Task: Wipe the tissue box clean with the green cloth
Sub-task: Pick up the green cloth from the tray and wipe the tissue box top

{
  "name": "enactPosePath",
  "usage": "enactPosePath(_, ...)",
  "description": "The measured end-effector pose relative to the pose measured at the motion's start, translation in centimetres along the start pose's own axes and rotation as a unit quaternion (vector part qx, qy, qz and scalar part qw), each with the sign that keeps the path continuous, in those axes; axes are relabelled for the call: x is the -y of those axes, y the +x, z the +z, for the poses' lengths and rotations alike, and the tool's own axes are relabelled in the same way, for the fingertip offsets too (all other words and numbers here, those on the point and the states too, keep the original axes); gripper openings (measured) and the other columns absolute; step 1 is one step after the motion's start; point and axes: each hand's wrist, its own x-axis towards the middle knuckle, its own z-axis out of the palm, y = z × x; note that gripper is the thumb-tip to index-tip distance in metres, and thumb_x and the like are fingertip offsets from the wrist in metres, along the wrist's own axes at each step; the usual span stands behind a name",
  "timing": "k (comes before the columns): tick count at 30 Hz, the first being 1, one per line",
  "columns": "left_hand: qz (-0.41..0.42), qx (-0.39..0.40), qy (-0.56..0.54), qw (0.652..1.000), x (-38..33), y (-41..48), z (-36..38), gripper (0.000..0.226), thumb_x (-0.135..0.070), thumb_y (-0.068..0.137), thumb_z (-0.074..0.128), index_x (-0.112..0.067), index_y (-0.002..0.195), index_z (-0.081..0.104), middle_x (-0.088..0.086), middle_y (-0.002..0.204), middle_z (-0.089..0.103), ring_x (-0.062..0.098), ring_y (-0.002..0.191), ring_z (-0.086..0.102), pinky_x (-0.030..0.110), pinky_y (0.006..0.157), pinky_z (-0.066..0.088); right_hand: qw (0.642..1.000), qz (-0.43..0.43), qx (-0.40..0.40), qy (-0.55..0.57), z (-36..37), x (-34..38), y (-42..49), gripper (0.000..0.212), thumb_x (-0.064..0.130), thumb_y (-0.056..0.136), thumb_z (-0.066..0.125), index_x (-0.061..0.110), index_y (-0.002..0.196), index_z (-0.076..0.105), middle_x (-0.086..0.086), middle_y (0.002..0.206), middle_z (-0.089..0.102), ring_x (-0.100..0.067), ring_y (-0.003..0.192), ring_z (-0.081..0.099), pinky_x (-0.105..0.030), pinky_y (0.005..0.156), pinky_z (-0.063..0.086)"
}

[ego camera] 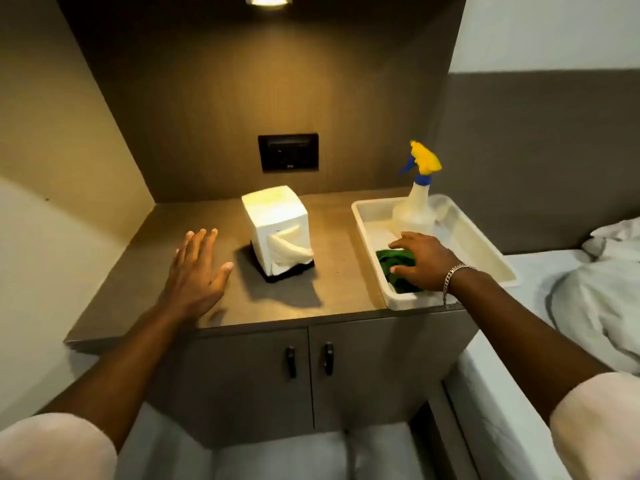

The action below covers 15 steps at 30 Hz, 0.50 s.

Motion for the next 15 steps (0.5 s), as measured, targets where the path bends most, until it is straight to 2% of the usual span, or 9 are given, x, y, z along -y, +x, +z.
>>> enactPosePath(3, -0.040, 0.075, 0.055, 0.995, 1.5, 0.7, 2.7, 0.072, -0.046, 0.095, 0.041, -0.018, 0.151, 0.006, 0.010, 0.162, 0.004, 0.028, 0.148, -0.003, 0.052, 0.118, 0.005, 0.998, 0.020, 0.063, 0.008, 0.6, -0.8, 1.5, 0.066, 0.042, 0.076, 0.070, 0.026, 0.136, 0.047, -0.010, 0.138, 0.048, -0.032, 0.122, 0.048, -0.050, 0.102, 0.043)
enactPosePath(7, -0.064, 0.137, 0.113, 0.982, 3.0, 0.8, 5.4, 0.075, -0.061, 0.092, 0.024, -0.022, 0.151, 0.000, 0.007, 0.162, -0.005, 0.025, 0.148, -0.008, 0.054, 0.117, -0.001, 0.995, 0.031, 0.090, -0.005, 1.8, -1.5, 2.5, 0.076, 0.041, 0.075, 0.071, 0.032, 0.142, 0.036, -0.011, 0.147, 0.038, -0.036, 0.129, 0.041, -0.045, 0.106, 0.038)
enactPosePath(9, -0.066, 0.138, 0.138, 0.979, 3.4, 1.0, 6.1, 0.078, -0.067, 0.087, 0.012, -0.024, 0.151, 0.000, 0.005, 0.162, -0.006, 0.025, 0.148, -0.007, 0.054, 0.115, -0.004, 0.996, 0.028, 0.076, -0.026, 2.3, -1.7, 2.6, 0.076, 0.036, 0.074, 0.073, 0.034, 0.142, 0.037, -0.011, 0.150, 0.037, -0.035, 0.130, 0.040, -0.044, 0.105, 0.038)
enactPosePath(12, -0.062, 0.132, 0.153, 0.978, 4.2, 1.0, 6.9, 0.080, -0.070, 0.084, 0.005, -0.026, 0.150, -0.003, 0.003, 0.162, -0.007, 0.024, 0.148, -0.005, 0.055, 0.114, -0.004, 0.998, 0.021, 0.035, -0.052, 2.7, -1.8, 2.4, 0.070, 0.027, 0.075, 0.072, 0.033, 0.138, 0.043, -0.010, 0.150, 0.040, -0.035, 0.128, 0.045, -0.043, 0.102, 0.041)
enactPosePath(15, -0.059, 0.119, 0.159, 0.978, 4.8, 1.1, 7.2, 0.080, -0.071, 0.084, 0.004, -0.027, 0.150, -0.002, 0.002, 0.162, -0.003, 0.025, 0.148, -0.003, 0.056, 0.114, -0.002, 0.998, 0.013, -0.017, -0.053, 2.7, -1.4, 2.2, 0.060, 0.019, 0.076, 0.072, 0.032, 0.131, 0.052, -0.009, 0.135, 0.058, -0.036, 0.115, 0.057, -0.041, 0.093, 0.049)
